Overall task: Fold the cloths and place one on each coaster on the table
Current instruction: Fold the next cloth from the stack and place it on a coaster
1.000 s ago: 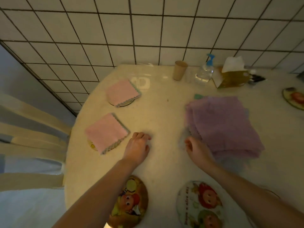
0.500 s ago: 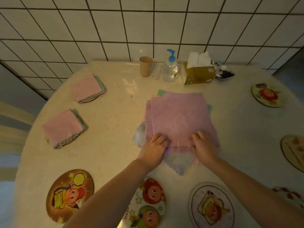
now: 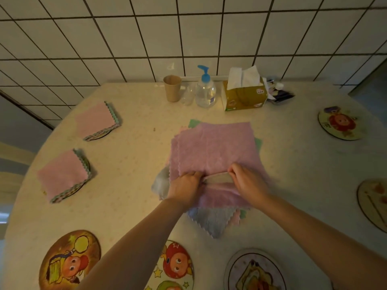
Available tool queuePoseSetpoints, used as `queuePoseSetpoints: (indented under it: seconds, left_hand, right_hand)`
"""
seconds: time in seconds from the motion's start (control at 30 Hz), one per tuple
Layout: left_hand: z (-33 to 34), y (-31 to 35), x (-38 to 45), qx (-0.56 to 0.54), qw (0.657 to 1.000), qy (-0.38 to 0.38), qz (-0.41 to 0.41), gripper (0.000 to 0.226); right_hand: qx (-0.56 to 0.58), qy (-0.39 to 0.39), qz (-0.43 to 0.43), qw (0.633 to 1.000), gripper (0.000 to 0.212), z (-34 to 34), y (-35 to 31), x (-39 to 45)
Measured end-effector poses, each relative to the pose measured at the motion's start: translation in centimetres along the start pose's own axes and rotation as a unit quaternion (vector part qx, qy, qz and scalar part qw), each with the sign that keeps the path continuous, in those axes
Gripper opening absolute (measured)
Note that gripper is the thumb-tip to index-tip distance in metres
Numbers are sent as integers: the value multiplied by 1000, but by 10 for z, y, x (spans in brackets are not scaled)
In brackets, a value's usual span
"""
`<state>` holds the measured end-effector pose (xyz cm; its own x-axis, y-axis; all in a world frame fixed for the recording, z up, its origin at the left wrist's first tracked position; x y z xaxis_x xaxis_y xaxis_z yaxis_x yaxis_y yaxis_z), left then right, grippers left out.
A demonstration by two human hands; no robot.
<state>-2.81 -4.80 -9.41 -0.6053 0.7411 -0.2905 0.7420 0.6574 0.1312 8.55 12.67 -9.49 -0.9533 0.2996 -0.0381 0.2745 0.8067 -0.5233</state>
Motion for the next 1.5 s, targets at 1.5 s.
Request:
queuePoseSetpoints:
  seconds: [1.5]
  left_hand:
    - [68, -237, -425, -224, 964, 15, -140, 19]
  right_hand:
    - [-27, -283, -99, 954, 23, 147, -262, -180]
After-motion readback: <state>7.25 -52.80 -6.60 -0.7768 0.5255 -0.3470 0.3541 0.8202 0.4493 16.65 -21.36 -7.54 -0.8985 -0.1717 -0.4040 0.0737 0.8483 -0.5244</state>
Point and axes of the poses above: each hand's wrist, its own x-axis towards the middle knuckle, its own z-axis out of the palm, y = z × x, the point moved 1 cm from there along x, towards the middle knuckle, and after that the axes turned 10 degrees about x, right-handed, at the moved point
